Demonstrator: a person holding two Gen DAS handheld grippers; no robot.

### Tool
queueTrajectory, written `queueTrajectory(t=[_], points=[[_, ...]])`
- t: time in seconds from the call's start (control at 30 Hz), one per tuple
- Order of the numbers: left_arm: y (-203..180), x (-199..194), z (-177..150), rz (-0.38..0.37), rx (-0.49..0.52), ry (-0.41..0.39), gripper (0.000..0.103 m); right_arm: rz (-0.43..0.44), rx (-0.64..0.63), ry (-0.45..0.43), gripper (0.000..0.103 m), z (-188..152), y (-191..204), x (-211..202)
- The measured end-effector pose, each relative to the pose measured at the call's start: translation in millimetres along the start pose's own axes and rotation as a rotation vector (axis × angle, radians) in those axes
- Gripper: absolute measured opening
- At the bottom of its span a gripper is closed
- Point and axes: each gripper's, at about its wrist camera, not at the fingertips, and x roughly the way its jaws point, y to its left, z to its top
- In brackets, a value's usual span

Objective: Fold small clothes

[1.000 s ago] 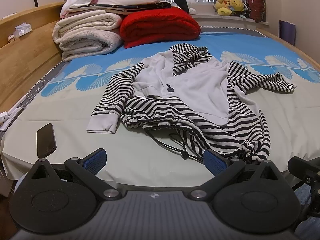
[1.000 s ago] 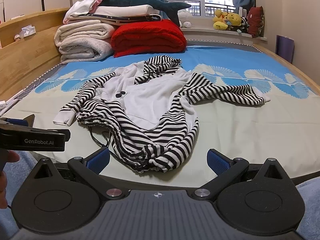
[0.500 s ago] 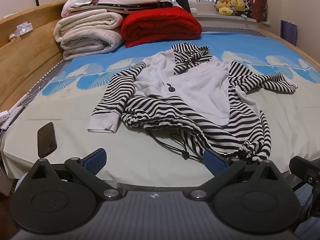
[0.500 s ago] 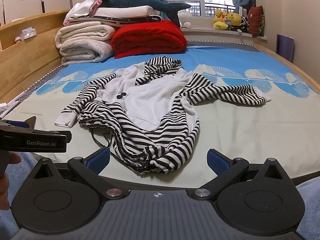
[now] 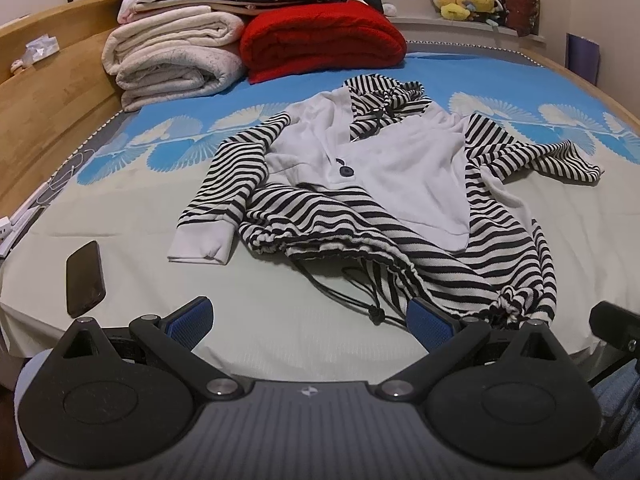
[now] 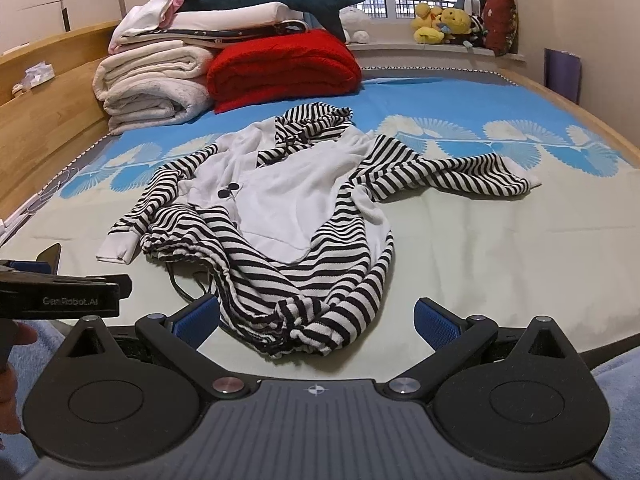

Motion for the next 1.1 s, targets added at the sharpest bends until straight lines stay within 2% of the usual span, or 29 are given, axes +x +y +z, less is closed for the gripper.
queueTrajectory(t=[0.2,0.4,0.53,0.67,0.8,0.87,0.97,1.03,1.1], points=[[-1,11,7,-0.020,-0.004,0.006,0.103,0.004,-0.009,0.029,0.102,3,1,13],[15,51,36,0.004,-0.056,0.031,0.103,-0.007,0.060,0.034,0.102,16,-24,39],[34,90,58,0.076,-0.103,0.039,0.103,-0.073,0.124,0.083,0.102,28,-59,90],[51,139,82,0.126,-0.105,0.057,0.103,-0.118,0.175,0.128,0.102,51,-93,155],[70,199,100,0.145,-0.139,0.123,0.103,-0.103,0.266,0.220,0.102,74,-111,215],[81,228,104,0.151,-0.167,0.158,0.103,-0.056,0.290,0.263,0.102,81,-106,236],[91,263,110,0.160,-0.192,0.237,0.103,0.021,0.251,0.346,0.102,86,-87,266],[91,276,114,0.147,-0.193,0.245,0.103,0.007,0.185,0.373,0.102,85,-73,281],[87,289,120,0.171,-0.136,0.232,0.103,-0.010,0.084,0.350,0.100,84,-57,285]])
